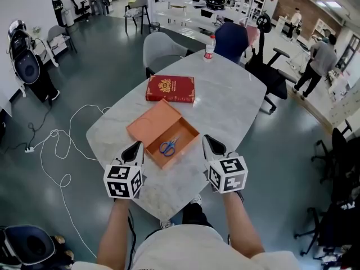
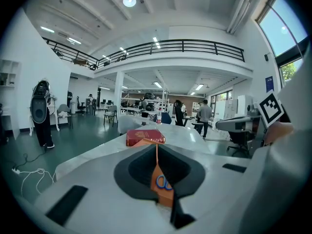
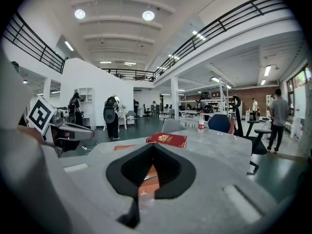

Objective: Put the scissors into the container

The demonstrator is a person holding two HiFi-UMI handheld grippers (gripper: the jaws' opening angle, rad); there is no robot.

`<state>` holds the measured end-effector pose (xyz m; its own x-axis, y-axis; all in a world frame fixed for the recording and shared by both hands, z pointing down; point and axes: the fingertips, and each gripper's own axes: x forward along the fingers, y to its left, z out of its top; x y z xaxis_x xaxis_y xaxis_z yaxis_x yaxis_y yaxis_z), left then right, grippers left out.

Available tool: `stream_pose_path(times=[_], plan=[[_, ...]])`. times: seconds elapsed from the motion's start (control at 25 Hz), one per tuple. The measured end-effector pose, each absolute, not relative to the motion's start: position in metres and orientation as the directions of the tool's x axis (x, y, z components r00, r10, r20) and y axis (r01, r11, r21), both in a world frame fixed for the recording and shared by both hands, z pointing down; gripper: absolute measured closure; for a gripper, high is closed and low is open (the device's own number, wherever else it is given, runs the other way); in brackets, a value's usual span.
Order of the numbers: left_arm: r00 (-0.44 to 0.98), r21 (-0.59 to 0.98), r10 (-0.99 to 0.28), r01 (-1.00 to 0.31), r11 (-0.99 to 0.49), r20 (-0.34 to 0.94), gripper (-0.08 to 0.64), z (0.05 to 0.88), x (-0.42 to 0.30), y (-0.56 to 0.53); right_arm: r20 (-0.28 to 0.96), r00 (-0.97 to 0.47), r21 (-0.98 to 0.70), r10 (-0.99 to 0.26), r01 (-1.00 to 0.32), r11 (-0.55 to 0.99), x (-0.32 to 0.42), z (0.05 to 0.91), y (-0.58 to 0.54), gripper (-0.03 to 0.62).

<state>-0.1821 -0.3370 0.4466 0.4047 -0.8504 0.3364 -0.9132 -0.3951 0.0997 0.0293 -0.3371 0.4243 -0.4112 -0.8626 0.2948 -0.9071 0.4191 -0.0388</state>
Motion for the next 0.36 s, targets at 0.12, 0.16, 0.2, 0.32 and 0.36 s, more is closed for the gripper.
stream_pose_path(times=[0.12,0.16,0.2,0.32,0.36], plan=[[0.408,0.093,-0.849,-0.911,-0.401,0.336,0.54,0.4448,-0.1803,-0.3372,0.297,-0.4,-0.039,-0.867,-0.912,0.408,0.0311,0.4222,-0.3352,0.588],[0.408,0.091,-0.848,-0.911,-0.402,0.337,0.54,0.4443,-0.1801,-0.3375,0.298,-0.397,-0.039,-0.868,-0.914,0.405,0.0313,0.4214,-0.335,0.588],[0.409,0.091,-0.848,-0.911,-0.403,0.337,0.54,0.444,-0.18,-0.338,0.299,-0.396,-0.039,-0.868,-0.914,0.403,0.0313,0.421,-0.335,0.588],[0.412,0.092,-0.845,-0.909,-0.406,0.342,0.54,0.4454,-0.1791,-0.3392,0.302,-0.397,-0.043,-0.867,-0.914,0.404,0.0307,0.4221,-0.3356,0.588],[0.413,0.093,-0.843,-0.909,-0.407,0.344,0.54,0.4462,-0.1785,-0.3395,0.303,-0.397,-0.044,-0.866,-0.914,0.404,0.0306,0.4227,-0.3357,0.588]])
